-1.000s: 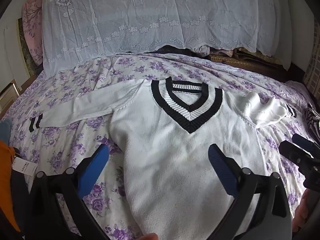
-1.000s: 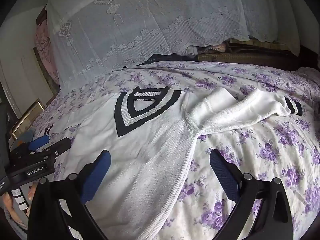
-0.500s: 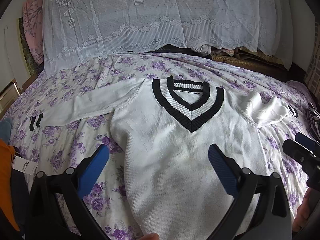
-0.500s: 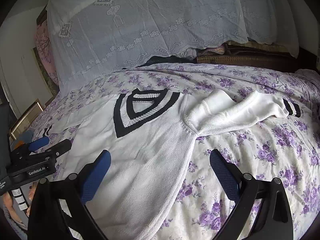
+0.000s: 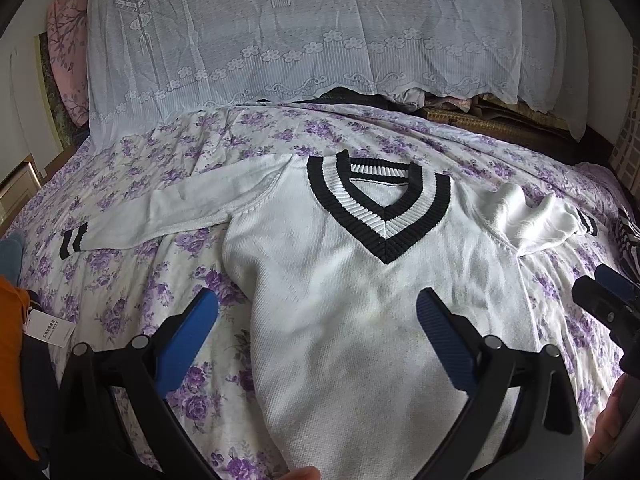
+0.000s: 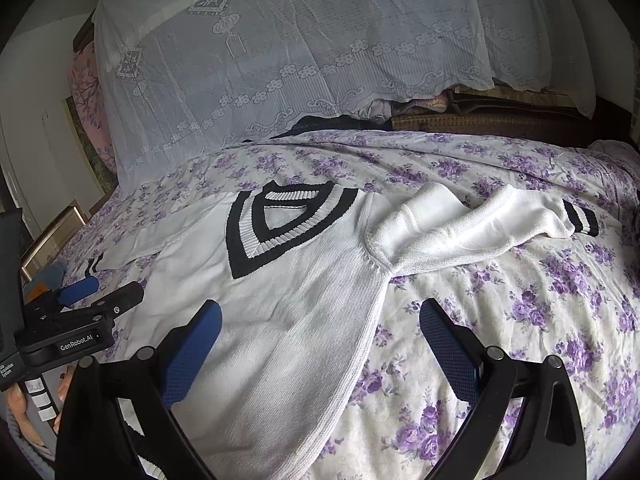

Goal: Fold small clothes

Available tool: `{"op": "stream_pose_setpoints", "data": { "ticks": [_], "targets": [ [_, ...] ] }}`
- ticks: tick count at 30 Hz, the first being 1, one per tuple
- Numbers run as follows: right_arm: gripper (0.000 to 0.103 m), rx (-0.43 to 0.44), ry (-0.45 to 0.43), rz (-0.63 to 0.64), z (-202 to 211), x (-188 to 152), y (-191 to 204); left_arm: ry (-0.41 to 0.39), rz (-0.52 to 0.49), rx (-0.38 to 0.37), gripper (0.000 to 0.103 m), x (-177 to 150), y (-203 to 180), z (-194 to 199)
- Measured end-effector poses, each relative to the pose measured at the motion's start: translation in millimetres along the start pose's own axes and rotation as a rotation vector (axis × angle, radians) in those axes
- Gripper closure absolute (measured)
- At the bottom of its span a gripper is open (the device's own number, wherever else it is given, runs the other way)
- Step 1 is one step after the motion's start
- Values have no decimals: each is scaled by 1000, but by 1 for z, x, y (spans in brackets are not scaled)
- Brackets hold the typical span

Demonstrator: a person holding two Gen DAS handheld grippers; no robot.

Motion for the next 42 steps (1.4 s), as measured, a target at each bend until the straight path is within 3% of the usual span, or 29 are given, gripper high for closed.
{"op": "stream_pose_setpoints", "data": {
  "ticks": [42],
  "targets": [
    [3,-1,-1,-7,2,1,-2,7,3,-1,6,-3,2,-4]
  ]
}}
Point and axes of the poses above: each gripper's, at about its wrist camera, not at the fingertips, and z roughly against the way its jaws point, y to its left, x to its top, the point moved 8 cm from there along -z, roughly the way its jaws point, and after that the axes turned 4 degrees about -y, right-handed, at the moved point
